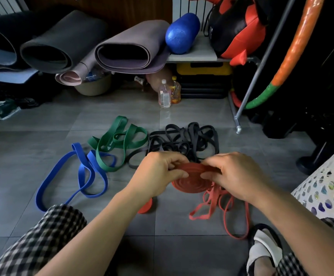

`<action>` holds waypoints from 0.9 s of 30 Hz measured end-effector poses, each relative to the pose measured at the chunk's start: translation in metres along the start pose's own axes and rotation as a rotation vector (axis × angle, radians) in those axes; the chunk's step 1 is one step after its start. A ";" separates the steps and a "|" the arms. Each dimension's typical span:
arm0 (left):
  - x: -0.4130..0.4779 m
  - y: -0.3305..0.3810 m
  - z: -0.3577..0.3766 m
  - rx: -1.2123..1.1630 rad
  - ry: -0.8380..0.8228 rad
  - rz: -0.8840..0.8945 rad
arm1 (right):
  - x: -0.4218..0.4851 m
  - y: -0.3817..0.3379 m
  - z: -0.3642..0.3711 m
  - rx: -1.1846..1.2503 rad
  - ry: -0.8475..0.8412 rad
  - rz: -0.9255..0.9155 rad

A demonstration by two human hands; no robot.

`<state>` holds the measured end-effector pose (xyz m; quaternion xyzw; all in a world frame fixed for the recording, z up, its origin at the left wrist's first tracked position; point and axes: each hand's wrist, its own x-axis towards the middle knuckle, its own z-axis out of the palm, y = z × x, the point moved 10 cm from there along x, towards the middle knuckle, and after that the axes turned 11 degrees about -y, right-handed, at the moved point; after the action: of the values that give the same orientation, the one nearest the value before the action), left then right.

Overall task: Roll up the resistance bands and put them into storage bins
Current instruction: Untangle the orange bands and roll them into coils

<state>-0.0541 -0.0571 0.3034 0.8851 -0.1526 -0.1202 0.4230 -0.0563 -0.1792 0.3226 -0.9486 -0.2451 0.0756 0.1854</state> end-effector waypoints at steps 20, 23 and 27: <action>-0.009 -0.033 -0.015 -0.628 0.235 -0.140 | 0.000 0.036 0.014 0.839 -0.040 0.179; -0.012 -0.038 -0.010 -0.852 0.289 -0.146 | 0.001 0.043 0.021 1.039 0.036 0.215; -0.013 -0.042 0.001 -1.076 0.317 -0.161 | 0.001 0.038 0.037 1.293 0.170 0.221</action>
<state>-0.0597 -0.0274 0.2710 0.5610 0.0635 -0.0784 0.8216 -0.0473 -0.1976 0.2734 -0.6684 -0.0362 0.1511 0.7274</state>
